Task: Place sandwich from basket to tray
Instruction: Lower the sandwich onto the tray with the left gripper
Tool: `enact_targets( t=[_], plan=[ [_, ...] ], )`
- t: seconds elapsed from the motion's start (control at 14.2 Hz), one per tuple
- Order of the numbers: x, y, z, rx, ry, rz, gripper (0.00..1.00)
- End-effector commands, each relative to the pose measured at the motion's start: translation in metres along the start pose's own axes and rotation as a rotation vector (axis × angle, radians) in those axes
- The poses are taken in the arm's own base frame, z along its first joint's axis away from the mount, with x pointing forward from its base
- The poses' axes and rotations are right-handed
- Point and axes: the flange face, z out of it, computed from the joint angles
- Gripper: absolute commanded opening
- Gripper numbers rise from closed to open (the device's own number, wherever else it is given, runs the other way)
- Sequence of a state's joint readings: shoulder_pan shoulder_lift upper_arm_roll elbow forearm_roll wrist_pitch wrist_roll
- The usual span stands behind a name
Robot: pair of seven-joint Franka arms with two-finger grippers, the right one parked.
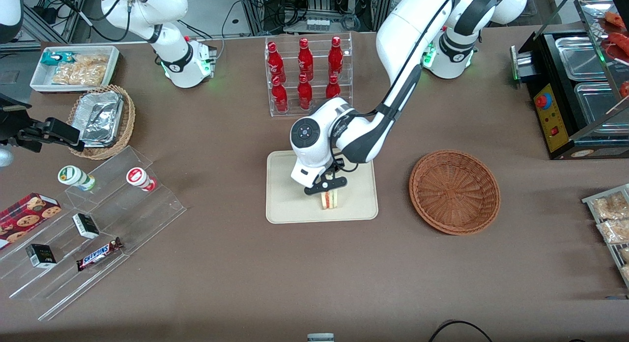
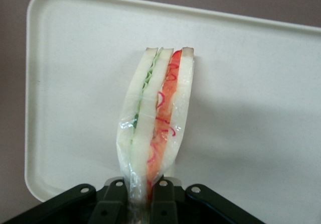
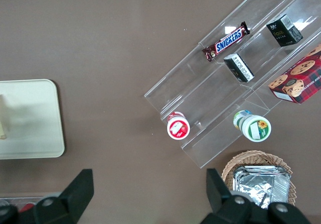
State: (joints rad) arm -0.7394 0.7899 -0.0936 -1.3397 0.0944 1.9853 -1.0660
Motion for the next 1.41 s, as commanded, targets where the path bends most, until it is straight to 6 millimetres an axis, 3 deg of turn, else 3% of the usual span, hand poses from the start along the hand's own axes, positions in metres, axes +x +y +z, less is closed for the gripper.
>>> enact_targets(
  t=[0.0, 0.77, 0.84, 0.98, 1.12, 1.34],
  plan=[
    [-0.007, 0.013, -0.005, -0.062, -0.031, 0.026, 0.00],
    [-0.012, 0.015, 0.007, -0.066, -0.074, 0.067, 0.03],
    [-0.013, 0.016, 0.007, -0.066, -0.074, 0.066, 0.16],
    [-0.013, 0.016, 0.006, -0.067, -0.075, 0.062, 0.99],
    [-0.008, 0.013, -0.011, -0.082, -0.060, 0.056, 1.00],
    [0.000, -0.001, -0.054, -0.084, -0.042, 0.025, 1.00]
  ],
)
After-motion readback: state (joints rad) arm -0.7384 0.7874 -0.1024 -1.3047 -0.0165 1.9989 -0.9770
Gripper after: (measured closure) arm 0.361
